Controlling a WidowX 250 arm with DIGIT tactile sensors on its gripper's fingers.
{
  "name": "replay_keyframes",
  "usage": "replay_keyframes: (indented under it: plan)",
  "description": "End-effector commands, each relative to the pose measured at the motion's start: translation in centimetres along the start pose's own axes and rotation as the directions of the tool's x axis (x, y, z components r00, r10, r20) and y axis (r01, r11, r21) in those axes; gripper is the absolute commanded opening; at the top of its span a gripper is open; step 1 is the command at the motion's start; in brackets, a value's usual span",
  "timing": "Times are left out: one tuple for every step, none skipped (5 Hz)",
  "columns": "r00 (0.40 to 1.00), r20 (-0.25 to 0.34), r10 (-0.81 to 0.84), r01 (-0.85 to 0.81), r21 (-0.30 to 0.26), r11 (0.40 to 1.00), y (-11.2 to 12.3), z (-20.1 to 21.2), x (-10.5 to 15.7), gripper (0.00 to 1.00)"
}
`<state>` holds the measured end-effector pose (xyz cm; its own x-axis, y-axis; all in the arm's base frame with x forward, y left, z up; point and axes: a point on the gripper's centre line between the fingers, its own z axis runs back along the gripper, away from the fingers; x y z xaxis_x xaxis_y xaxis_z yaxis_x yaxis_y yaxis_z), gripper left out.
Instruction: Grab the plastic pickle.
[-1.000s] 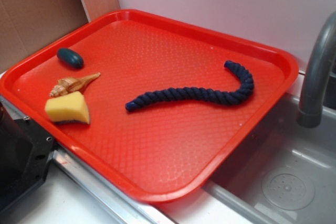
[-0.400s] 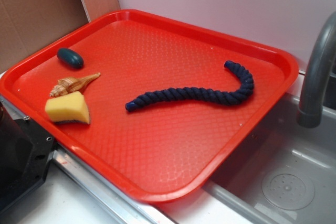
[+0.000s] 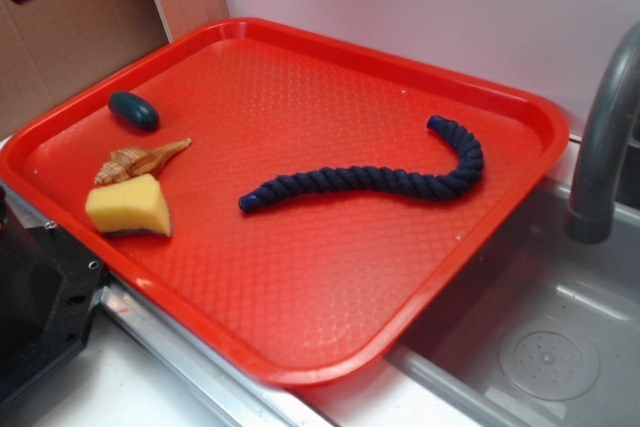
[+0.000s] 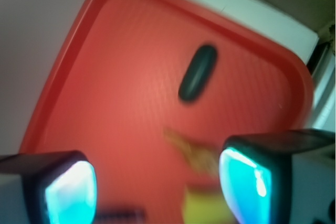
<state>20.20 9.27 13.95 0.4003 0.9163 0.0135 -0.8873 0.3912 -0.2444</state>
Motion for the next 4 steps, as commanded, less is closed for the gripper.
replay_keyframes:
  plan:
    - [0.971, 0.106, 0.214, -0.220, 0.042, 0.975, 0.2, -4.7, 1.8, 1.00]
    - [0.980, 0.087, 0.180, -0.188, 0.105, 0.976, 1.4, -6.3, 3.2, 1.00]
    - [0.983, 0.062, 0.174, -0.182, 0.144, 0.973, 3.2, -7.2, 4.7, 1.00]
    - [0.990, 0.042, 0.136, -0.141, 0.198, 0.970, 4.1, -9.3, 5.7, 1.00]
